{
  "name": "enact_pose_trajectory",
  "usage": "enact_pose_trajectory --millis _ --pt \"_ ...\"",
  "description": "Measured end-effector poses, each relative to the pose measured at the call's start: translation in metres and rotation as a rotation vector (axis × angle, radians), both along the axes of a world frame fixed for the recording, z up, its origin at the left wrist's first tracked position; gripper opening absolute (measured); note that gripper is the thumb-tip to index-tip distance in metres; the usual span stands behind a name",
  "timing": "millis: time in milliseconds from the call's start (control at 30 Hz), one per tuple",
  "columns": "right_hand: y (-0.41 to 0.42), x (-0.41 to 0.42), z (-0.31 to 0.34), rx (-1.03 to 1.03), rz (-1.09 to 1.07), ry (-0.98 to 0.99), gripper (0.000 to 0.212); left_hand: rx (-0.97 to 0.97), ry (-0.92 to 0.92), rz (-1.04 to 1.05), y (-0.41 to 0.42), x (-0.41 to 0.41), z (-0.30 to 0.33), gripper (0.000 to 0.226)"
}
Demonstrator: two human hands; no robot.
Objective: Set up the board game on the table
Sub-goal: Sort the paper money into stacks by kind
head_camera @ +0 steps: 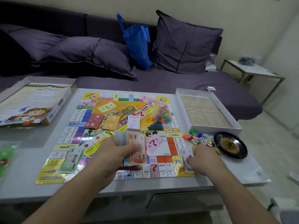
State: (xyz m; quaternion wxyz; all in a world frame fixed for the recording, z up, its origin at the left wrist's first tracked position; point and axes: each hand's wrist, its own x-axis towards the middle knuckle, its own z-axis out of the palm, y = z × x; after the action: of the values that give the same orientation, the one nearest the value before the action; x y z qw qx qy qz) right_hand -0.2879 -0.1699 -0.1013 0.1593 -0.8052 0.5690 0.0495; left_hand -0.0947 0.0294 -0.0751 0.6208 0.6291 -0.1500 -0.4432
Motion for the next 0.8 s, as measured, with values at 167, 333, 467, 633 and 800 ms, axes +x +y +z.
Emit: enact_pose_trajectory --millis 167,333,467,633,800 --pt "0.014 0.004 0.014 -0.11 0.028 0.136 0.023 -0.015 0.015 -0.017 0.0 -0.003 0.001 0.023" --pt "0.036 0.024 0.027 0.05 0.145 -0.383 0.011 -0.047 0.054 -0.048 0.002 -0.002 0.0 0.025" --pt "0.064 0.044 0.034 0.554 0.215 -0.874 0.011 -0.072 0.093 -0.071 0.002 -0.002 -0.005 0.035" --pt "0.072 0.062 0.026 0.443 0.265 -0.89 0.01 -0.113 0.17 -0.078 0.005 0.001 -0.008 0.037" --pt "0.066 0.067 0.025 0.465 0.226 -0.919 0.008 -0.122 0.166 -0.021 0.008 0.009 -0.007 0.032"
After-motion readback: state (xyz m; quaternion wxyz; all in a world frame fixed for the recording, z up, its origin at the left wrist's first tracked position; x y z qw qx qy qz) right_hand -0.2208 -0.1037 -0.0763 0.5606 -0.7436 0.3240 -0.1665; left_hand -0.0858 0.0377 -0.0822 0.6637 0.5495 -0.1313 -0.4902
